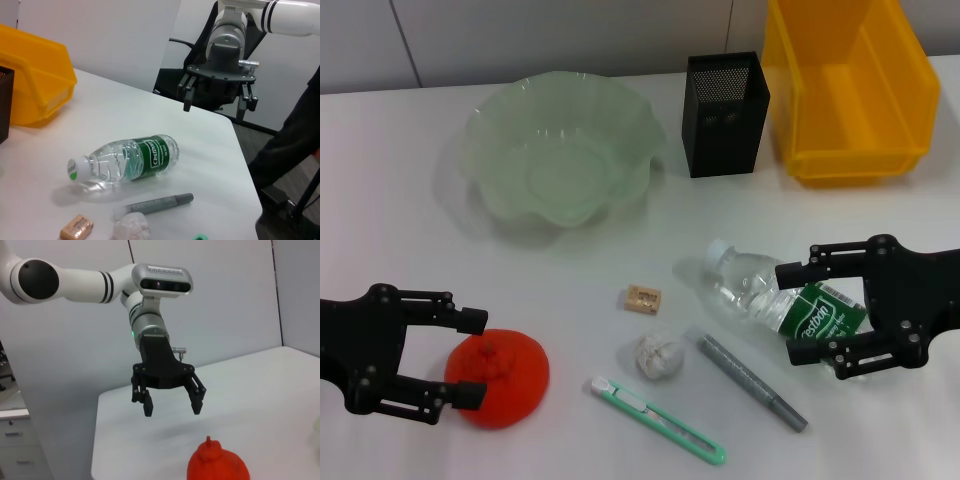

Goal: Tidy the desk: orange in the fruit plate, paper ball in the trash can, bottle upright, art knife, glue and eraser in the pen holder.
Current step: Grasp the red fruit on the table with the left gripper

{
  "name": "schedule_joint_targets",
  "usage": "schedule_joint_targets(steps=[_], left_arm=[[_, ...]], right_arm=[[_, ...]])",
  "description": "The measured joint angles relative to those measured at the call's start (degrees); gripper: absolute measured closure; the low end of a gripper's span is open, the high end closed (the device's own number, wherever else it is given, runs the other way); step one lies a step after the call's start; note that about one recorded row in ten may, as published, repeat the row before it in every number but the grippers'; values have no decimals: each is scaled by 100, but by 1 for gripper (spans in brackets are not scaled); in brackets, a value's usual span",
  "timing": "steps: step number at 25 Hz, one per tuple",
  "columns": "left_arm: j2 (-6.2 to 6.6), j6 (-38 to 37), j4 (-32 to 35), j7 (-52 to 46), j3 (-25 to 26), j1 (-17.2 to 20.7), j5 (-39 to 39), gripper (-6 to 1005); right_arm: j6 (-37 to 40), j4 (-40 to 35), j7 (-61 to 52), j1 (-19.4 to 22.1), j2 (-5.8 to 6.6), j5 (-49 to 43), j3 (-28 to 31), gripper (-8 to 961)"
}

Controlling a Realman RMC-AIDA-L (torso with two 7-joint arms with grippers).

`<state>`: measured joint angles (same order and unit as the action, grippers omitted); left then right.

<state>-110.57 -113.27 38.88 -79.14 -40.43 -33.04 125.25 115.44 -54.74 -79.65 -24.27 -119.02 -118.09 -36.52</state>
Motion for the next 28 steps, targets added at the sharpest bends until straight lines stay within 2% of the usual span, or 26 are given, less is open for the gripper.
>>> schedule_joint_targets(steps=[16, 20, 25, 27, 28], left_arm=[[4, 60, 1, -46, 41, 19, -8, 185], [-16, 60, 264, -358, 69, 61, -41, 186], [-176, 57, 1053, -870, 53, 191, -11, 186], [-402, 93, 1788, -1045, 14, 376, 92, 186], [-440, 100, 1886, -1054, 12, 399, 120, 186]], right_arm=[[4, 69, 0, -10, 13, 25, -5, 193], [25, 21, -1, -2, 53, 8, 31, 194], [39, -79, -43, 68, 140, 17, 67, 195], [26, -85, -50, 81, 153, 22, 70, 196], [8, -86, -59, 86, 159, 22, 70, 196]])
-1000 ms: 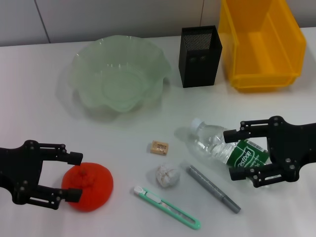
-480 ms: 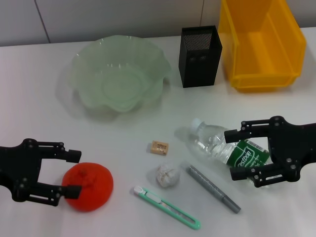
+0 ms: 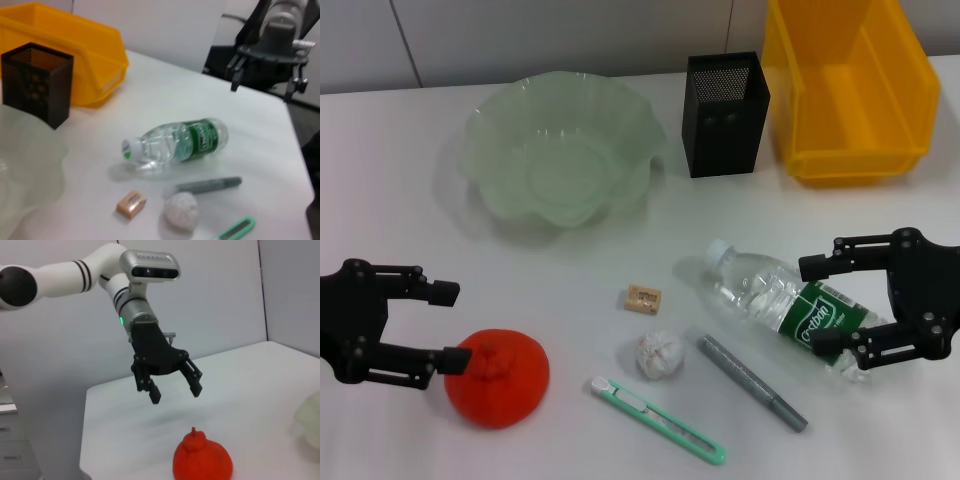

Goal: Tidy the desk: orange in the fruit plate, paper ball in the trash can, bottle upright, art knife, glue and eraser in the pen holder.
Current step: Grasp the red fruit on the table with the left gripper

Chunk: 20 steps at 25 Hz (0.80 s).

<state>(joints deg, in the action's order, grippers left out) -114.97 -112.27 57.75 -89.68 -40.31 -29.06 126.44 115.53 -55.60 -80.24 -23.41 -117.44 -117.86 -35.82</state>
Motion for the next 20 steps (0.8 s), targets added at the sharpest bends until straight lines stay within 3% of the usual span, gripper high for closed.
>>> schedule_joint_targets(steps=[6, 13, 20], left_arm=[[-152, 205, -16, 36, -4, -52, 691, 185], [-321, 713, -268, 409, -51, -40, 826, 186], [-314, 1204, -795, 618, -291, -91, 837, 200]], right_arm=[[-19, -31, -53, -4, 2, 1, 6, 198], [-13, -64, -126, -28, -12, -8, 5, 200], [15, -80, -142, 0, -36, 9, 10, 202]])
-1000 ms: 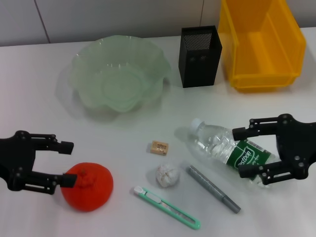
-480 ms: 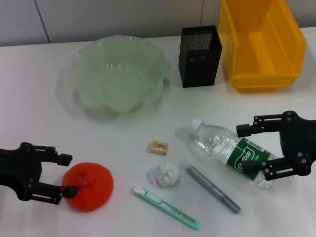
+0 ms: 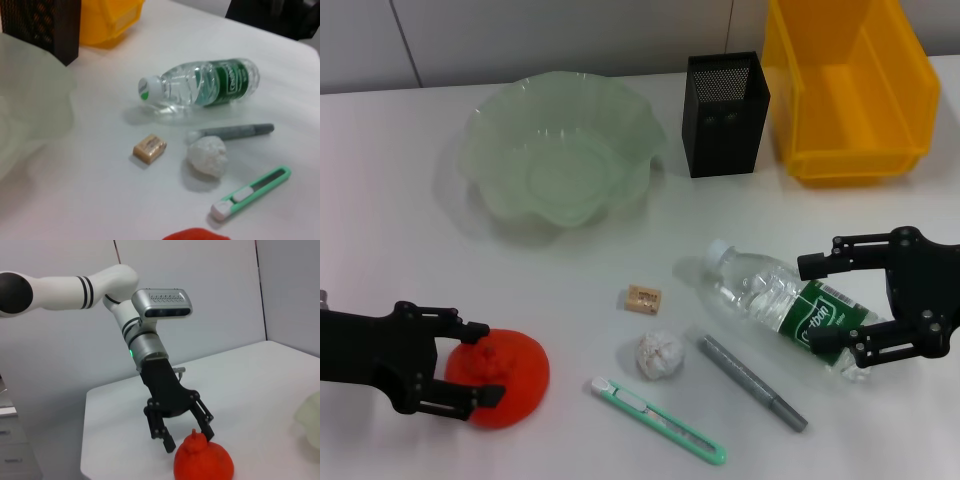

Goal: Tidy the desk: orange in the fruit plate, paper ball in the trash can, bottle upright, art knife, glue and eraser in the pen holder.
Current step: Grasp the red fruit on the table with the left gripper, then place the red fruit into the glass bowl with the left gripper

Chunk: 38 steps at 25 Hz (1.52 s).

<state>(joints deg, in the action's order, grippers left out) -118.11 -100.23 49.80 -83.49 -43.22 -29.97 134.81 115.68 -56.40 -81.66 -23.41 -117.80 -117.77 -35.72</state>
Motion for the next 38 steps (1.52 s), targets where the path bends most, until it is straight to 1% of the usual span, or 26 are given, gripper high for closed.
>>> schedule_joint_targets(steps=[5, 10, 17, 22, 28, 33, 36, 38], left_arm=[[-26, 225, -120, 64, -204, -5, -31, 238], [-27, 473, -305, 149, -217, -60, -42, 276], [-28, 613, -473, 365, -226, -68, -124, 329], [-27, 577, -496, 387, -223, -70, -129, 367], [-5, 427, -454, 362, -175, -50, -208, 604], [2, 337, -389, 331, -81, -32, -240, 753], [15, 160, -342, 314, 184, -50, -381, 797], [68, -81, -239, 199, 416, -94, -638, 805]], right_arm=[[5, 5, 0, 10, -13, 0, 4, 203], [8, 4, 0, 16, -26, 0, 4, 205], [-28, 7, 18, 46, -26, 0, 4, 207], [-33, 22, 38, 48, -24, 0, 4, 208], [-44, 35, 43, 48, -24, 0, 4, 210], [-45, 49, 45, 48, -29, 10, 35, 211], [-41, 59, 45, 52, -43, 12, 63, 212], [-37, 62, 45, 53, -48, 16, 64, 213]])
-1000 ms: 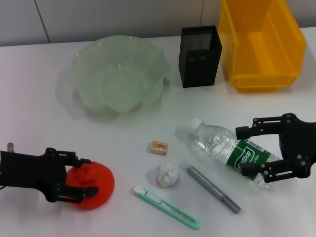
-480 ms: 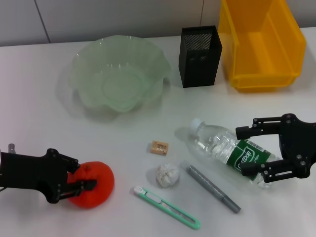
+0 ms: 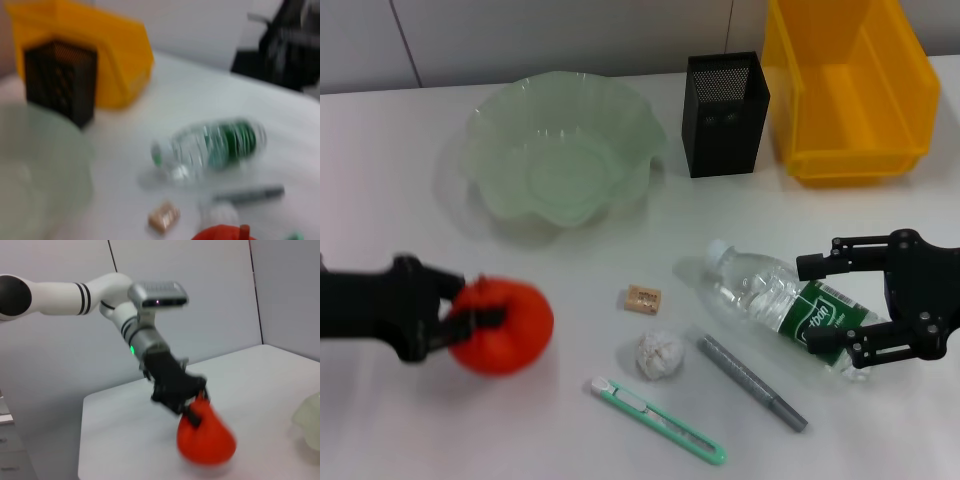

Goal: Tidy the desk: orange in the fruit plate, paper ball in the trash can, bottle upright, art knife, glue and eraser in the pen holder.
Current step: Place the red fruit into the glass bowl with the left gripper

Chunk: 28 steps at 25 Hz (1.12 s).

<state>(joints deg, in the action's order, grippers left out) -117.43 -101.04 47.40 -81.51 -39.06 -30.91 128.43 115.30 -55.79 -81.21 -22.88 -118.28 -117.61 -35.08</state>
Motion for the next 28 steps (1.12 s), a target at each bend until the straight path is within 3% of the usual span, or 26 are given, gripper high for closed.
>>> schedule_joint_targets(steps=[6, 15, 16, 23, 28], left_arm=[[35, -21, 555, -741, 255, -150, -821, 830], [-95, 1434, 298, -1418, 60, -848, -1013, 893], [-104, 2008, 48, -1550, -205, -1035, -1028, 900], [-153, 3362, -410, -1783, -1114, -1408, -1128, 936], [-163, 4227, -553, -1936, -1785, -1455, -1446, 940]], right_arm=[[-7, 83, 18, -23, -11, 10, 1, 214], [-9, 217, 18, -57, -64, 11, 1, 217], [-3, 227, 18, -56, -63, 11, -2, 217], [38, 246, 17, 0, -61, 11, -15, 219], [55, 360, 79, 4, -62, 11, -59, 221]])
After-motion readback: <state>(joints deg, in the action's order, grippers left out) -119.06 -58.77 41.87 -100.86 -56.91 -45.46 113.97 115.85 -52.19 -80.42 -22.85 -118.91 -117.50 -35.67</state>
